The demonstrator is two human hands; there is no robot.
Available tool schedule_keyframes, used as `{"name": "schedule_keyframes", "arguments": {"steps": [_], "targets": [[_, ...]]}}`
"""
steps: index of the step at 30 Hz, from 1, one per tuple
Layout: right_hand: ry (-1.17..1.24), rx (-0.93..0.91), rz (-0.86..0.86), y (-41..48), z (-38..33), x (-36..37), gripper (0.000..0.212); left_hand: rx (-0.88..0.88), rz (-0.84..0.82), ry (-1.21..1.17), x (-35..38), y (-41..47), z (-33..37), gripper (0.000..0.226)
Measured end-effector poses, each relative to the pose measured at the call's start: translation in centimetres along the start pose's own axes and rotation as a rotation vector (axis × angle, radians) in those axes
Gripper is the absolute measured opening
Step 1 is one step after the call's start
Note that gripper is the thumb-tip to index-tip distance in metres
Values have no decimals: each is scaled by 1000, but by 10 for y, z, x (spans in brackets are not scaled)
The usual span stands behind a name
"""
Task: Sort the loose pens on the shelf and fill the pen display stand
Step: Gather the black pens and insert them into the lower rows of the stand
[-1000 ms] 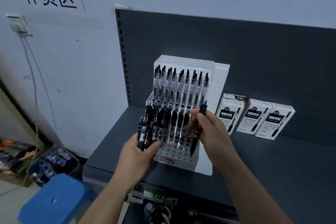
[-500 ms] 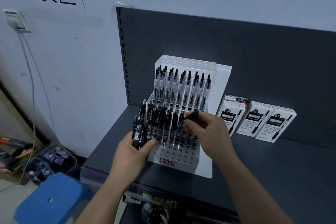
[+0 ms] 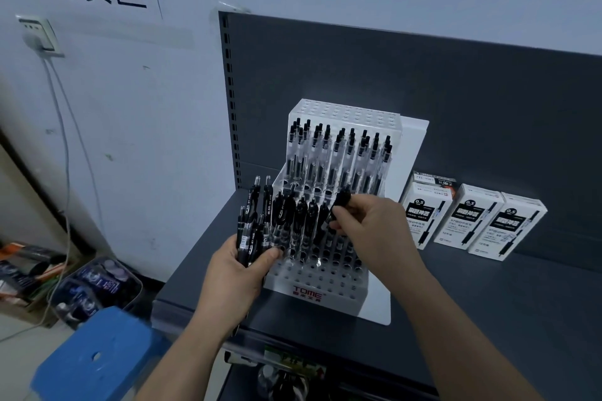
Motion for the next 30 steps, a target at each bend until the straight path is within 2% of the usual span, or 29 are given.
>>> {"name": "schedule_keyframes", "arguments": {"steps": [8, 14, 21, 24, 27, 30], "targets": [[-106, 1, -51, 5, -1, 6, 21, -3, -7, 6, -1, 2, -1, 18], [-260, 31, -242, 1, 19, 42, 30, 11, -7, 45, -1, 1, 1, 18], [-391, -8, -317, 5, 20, 54, 38, -14, -17, 18, -2, -1, 0, 18], [-290, 51, -318, -2, 23, 45, 35, -14, -49, 34, 2, -5, 2, 17], [74, 112, -191, -15, 11, 27, 17, -30, -139, 34, 15, -11, 5, 13], [391, 138, -170, -24, -1, 24, 10, -30, -209, 34, 29, -19, 7, 8]]}}
Point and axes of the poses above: each hand's wrist, its own y-axis towards the middle knuckle, its own x-axis out of the palm, z = x × y, the point moved 9 cm from there along y, towards the middle knuckle, and after that the axes turned 9 degrees about -x, right-handed, at the moved point
